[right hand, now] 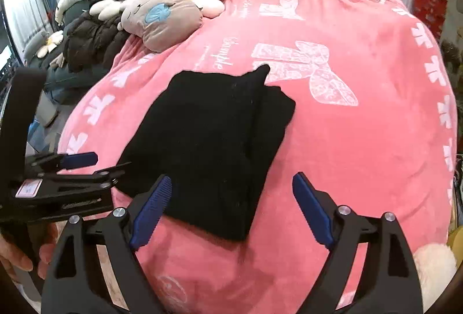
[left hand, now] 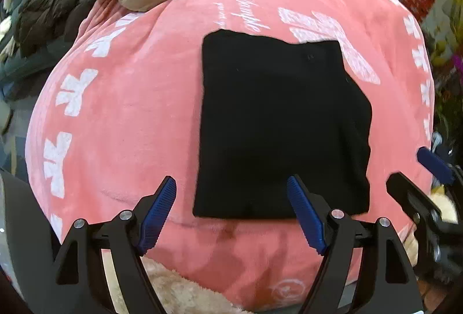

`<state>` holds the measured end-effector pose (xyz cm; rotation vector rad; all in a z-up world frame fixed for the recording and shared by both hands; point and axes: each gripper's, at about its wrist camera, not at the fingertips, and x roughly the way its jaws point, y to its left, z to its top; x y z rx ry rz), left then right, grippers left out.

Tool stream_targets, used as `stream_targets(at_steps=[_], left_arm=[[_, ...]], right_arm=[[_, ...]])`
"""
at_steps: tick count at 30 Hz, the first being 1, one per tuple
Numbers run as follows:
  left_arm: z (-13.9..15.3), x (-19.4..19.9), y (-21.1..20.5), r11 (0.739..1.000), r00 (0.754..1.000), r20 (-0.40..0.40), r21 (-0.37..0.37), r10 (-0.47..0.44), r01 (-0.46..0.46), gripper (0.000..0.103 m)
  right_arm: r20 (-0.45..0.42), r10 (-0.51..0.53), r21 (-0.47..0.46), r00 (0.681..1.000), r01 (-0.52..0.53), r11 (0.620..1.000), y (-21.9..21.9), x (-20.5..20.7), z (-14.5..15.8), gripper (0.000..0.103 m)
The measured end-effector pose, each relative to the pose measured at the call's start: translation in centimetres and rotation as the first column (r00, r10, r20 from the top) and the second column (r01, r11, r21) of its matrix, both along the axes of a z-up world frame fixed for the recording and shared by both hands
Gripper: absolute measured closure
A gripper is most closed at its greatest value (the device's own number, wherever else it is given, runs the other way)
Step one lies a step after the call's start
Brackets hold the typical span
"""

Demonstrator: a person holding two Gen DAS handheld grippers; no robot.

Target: Fold small clothes

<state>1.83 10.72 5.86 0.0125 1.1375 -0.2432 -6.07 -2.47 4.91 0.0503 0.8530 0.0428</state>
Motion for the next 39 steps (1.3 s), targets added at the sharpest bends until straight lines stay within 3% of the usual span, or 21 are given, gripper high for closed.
stream_targets(at_steps=[3,7,13,23,35,38,39], left_arm=[[-0.7,-0.9,-0.9,0.999,1.0,-0.009,0.048,0.008,-0.007,0.027],[-1.5,-1.5,-0.8,0.991,0.999,0.023,0.13,0.03,-0.033,0.026],[-2.0,-1.5,-0.2,0.994,0.997,0.023,0.087,0.067,-0.069,0.023],[-3.0,-1.6,-0.9,1.0,0.999,-0.032,-0.015,-0.009,0.009,0.023],[-3.2,-1.7,-0.6,1.0,0.999,-0.041,0.005,0.009,-0.009,0.025],[-3.2,-1.7,-0.5,1.0,0.999,-0.047,-0.004,0.005,-0.005,0.021],[-3.2,-1.7,-0.5,1.0,0.999,-0.05,-0.009,0.002,-0.003,0.016]], right_arm=[[-0.042,-0.04,0.002,0.998,0.04,0.999,0.9,-0.4,-1.1,0.013],[-0.018,-0.077,-0.038,0.997,0.076,0.996,1.2,-1.4,-1.1,0.008],[0.001,-0.123,-0.067,0.992,0.123,0.99,-0.2,-3.2,-0.9,0.007],[-0.013,-0.179,-0.1,0.984,0.177,0.979,-0.9,-4.2,-1.2,0.006],[-0.013,-0.171,-0.119,0.985,0.168,0.978,-0.1,-4.2,-1.2,0.006],[-0.016,-0.165,-0.127,0.986,0.162,0.979,-0.1,-4.1,-1.2,0.006],[-0.019,-0.16,-0.126,0.987,0.156,0.98,0.0,-4.1,-1.2,0.006]])
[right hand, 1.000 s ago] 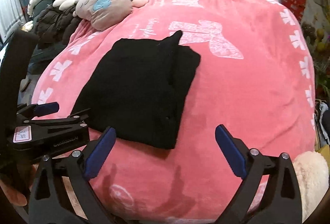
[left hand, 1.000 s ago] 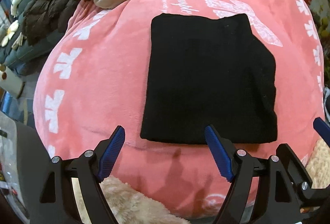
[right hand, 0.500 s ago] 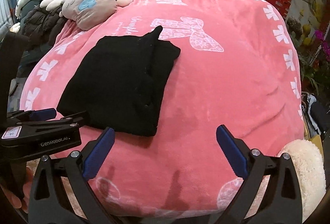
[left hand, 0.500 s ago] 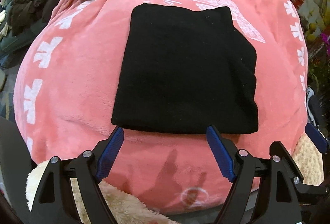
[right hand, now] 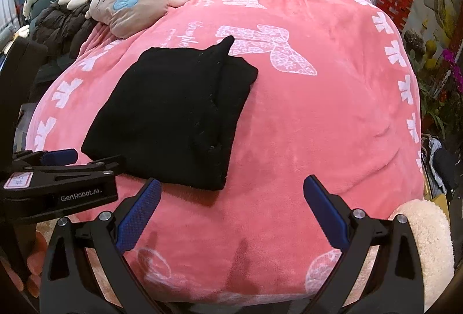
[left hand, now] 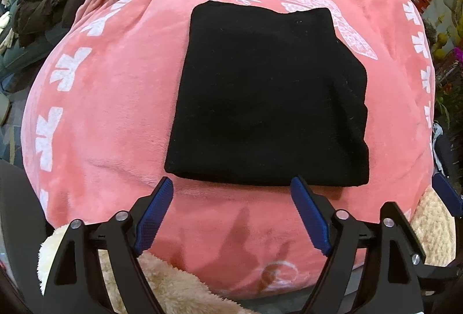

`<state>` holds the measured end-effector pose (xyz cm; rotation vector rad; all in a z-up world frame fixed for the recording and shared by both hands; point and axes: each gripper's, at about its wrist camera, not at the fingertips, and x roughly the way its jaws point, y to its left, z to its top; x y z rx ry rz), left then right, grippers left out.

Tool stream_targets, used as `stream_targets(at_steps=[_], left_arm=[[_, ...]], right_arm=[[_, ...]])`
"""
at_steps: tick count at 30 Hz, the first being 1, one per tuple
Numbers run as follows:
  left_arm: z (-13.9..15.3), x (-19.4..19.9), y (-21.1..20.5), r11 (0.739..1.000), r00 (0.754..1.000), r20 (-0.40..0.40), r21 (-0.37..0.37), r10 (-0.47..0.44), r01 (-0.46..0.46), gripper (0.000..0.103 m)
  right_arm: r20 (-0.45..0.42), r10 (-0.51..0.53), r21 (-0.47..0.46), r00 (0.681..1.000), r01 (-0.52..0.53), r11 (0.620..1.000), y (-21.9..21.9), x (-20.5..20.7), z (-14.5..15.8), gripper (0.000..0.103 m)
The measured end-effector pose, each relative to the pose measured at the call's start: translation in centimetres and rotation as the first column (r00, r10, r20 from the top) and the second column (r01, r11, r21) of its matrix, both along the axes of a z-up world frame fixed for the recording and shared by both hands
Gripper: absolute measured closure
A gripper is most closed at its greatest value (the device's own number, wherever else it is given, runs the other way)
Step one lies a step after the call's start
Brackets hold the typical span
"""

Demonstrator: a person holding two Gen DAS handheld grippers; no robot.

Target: Fold small clothes

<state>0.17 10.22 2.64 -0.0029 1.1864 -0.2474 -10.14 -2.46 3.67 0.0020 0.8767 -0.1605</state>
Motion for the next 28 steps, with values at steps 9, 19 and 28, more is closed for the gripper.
stream_targets(at_steps=[9,19,28], left_arm=[[-0.3,0.0,0.2,0.994,0.999,-0.002,0.098,0.05,-0.05,0.005],[0.3,-0.7,-0.2,0.995,0.998,0.057,0.099,0.023,-0.029,0.005],[0.7,-0.9,-0.3,0.993,0.997,0.078,0.112,0.02,-0.029,0.008]], right_arm=[[-0.006,0.016,-0.011,1.0,-0.016,1.0,0.7,0.1,-0.2,0.006],[-0.019,0.01,0.002,1.0,-0.01,1.0,0.6,0.1,-0.4,0.006],[-0.025,0.011,0.005,1.0,-0.011,1.0,0.6,0.2,-0.5,0.006]])
